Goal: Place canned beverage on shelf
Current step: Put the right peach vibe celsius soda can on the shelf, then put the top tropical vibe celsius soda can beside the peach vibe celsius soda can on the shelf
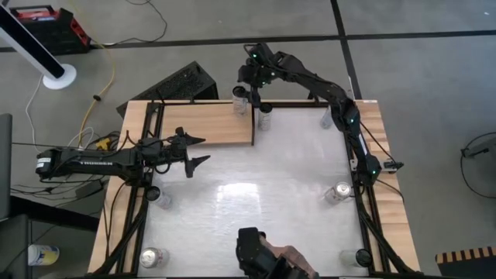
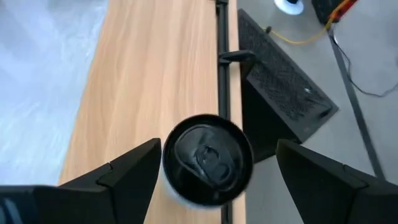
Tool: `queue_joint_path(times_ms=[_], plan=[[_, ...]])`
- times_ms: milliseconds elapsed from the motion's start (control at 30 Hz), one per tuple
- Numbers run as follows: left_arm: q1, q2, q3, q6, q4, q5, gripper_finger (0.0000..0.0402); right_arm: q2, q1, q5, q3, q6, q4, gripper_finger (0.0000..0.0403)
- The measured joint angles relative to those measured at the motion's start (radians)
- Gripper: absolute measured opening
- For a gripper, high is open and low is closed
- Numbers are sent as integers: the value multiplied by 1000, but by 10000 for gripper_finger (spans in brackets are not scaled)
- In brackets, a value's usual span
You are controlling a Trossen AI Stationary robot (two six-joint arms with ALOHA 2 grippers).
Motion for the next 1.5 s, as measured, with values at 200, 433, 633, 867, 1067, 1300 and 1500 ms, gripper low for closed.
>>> queue_joint_path(times_ms=[200,433,633,867,1067,1300,1500], plan=[[0,0,-5,-1,-12,0,318,-54,18,1,-6,-3,-126,342],[0,0,-8,-2,-14,-2,318,-78,29,-40,-8,-19,-288,288],[0,0,-8,-18,-13,-2,318,-78,28,-33,-67,-17,-225,176],[0,0,-8,-11,-7,-4,318,-78,9,-20,-86,7,-158,19],[0,0,-9,-9,-3,-4,318,-78,9,-19,-86,33,-153,41],[0,0,-9,-9,-3,-4,318,-63,14,-16,-87,33,-151,15],[0,0,-10,-18,-3,-4,318,-65,19,-6,-86,29,-133,30]])
